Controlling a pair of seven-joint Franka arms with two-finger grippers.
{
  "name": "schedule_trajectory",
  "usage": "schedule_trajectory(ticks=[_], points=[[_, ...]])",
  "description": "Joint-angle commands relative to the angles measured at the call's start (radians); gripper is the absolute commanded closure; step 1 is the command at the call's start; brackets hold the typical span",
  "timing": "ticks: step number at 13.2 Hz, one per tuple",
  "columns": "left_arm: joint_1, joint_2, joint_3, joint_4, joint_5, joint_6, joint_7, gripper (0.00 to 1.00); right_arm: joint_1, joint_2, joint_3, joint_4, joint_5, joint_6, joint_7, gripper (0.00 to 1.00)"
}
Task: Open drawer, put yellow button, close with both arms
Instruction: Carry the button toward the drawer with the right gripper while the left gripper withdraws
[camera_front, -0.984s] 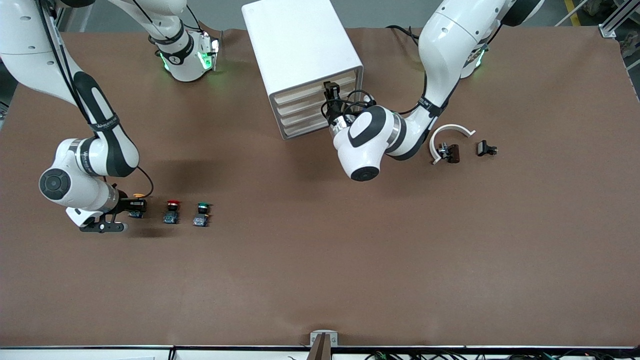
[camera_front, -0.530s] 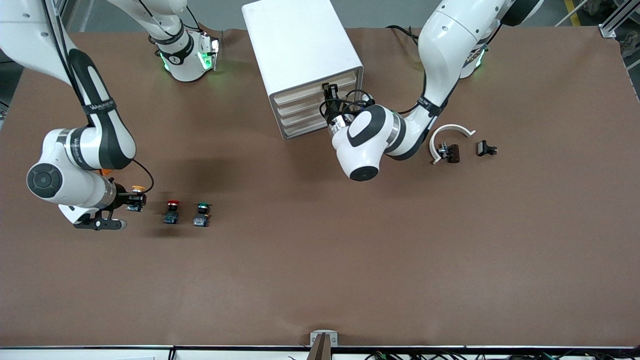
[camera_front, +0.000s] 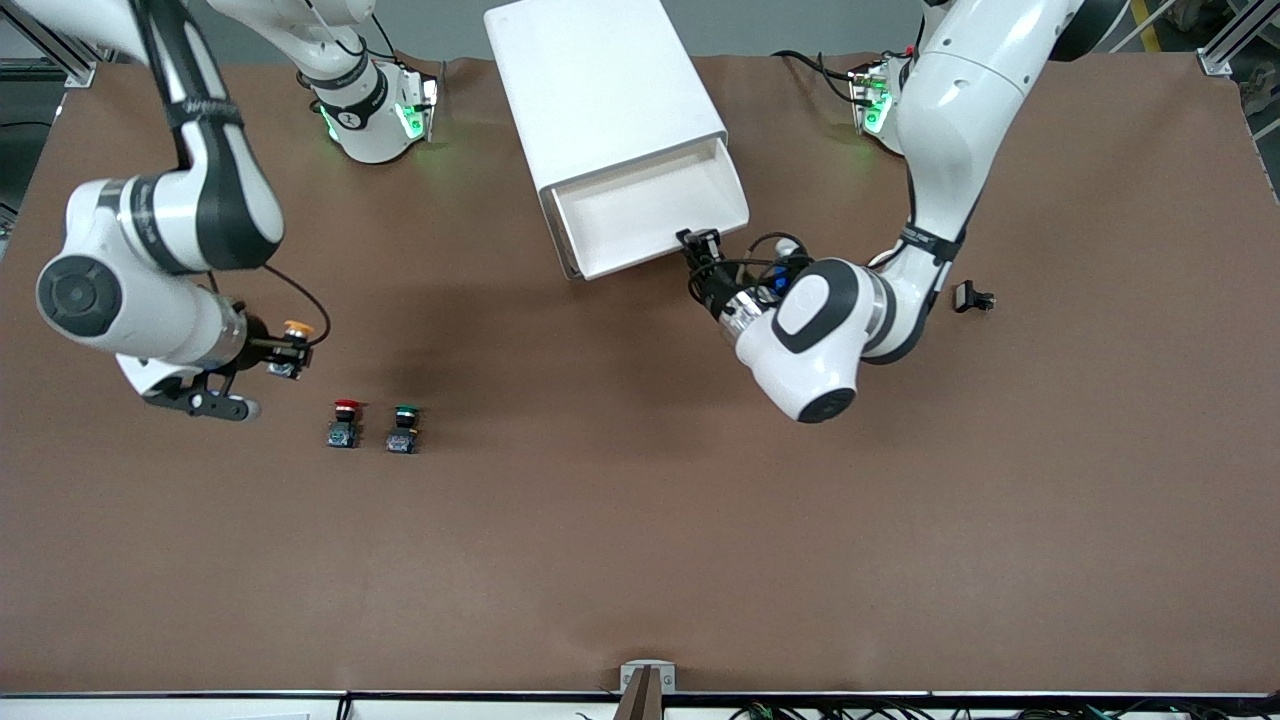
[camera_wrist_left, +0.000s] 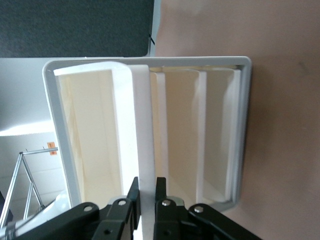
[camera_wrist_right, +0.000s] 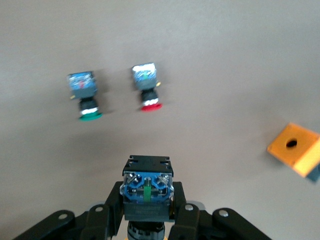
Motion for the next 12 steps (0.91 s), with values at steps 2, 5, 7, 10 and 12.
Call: schedule_trajectory(ticks=[2,5,7,10,12], points=[[0.0,0.023,0.043,0.069,-0.009,-0.005,0.014,1.0,0.171,-0.073,-0.004,0.073,0.014,-0.171,0.299,0.61],[0.016,0.026,0.043,0.085,-0.009,0.002,0.019,1.0,0.3,-0.068,-0.006,0.183,0.104,-0.278,0.553,0.61],[0.029,0.029,0.043,0.086,-0.009,0.009,0.025,0.5,0.384,-0.064,-0.006,0.214,0.152,-0.283,0.715,0.61],[0.041,0.023,0.059,0.131,-0.004,0.011,0.043,0.0,0.518,-0.044,-0.006,0.283,0.208,-0.273,0.983,0.62],[0.043,0.015,0.095,0.181,0.003,0.009,0.062,0.0,0.582,0.017,-0.007,0.355,0.251,-0.257,1.135,0.61]])
